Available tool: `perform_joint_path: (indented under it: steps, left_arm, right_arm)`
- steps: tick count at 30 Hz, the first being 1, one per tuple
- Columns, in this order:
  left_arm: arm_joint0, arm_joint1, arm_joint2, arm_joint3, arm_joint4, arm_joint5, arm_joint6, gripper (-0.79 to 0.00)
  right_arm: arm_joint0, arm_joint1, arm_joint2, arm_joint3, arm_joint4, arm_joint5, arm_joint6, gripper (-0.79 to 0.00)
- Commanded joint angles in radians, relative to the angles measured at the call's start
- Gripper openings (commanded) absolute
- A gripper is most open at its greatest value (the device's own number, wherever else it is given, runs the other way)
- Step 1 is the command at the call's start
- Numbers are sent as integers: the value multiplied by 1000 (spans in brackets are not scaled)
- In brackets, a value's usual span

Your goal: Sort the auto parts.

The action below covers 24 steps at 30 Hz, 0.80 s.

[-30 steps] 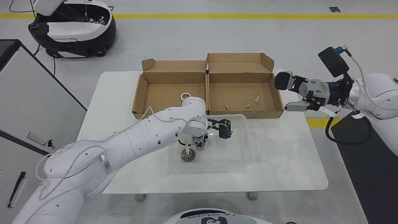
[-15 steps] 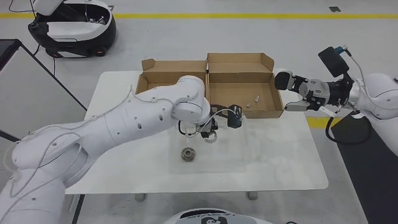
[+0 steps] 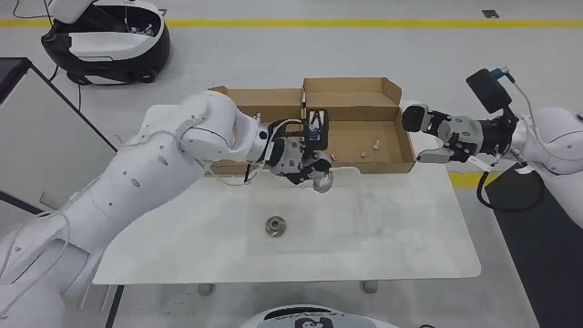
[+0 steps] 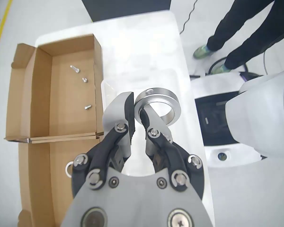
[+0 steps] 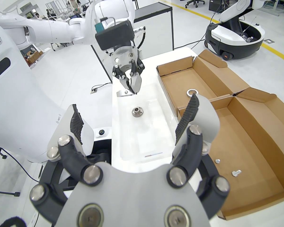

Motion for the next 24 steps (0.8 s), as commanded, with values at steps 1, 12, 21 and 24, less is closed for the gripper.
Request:
perform_joint_path:
  steps: [1, 12, 21, 24]
  left_arm:
    - [57, 17, -50, -1, 9, -69, 86, -785]
    - [222, 65, -220, -86, 95, -138, 542, -785]
    - [242, 97, -239, -170, 251, -138, 1071, -785]
    - [236, 110, -222, -180, 390, -138, 1327, -785]
  right_arm:
    - [0, 0, 0, 0, 0, 0, 0, 0]
    - [0, 0, 0, 0, 0, 0, 0, 0]
    - [0, 0, 0, 0, 0, 0, 0, 0]
    - [0, 0, 0, 0, 0, 0, 0, 0]
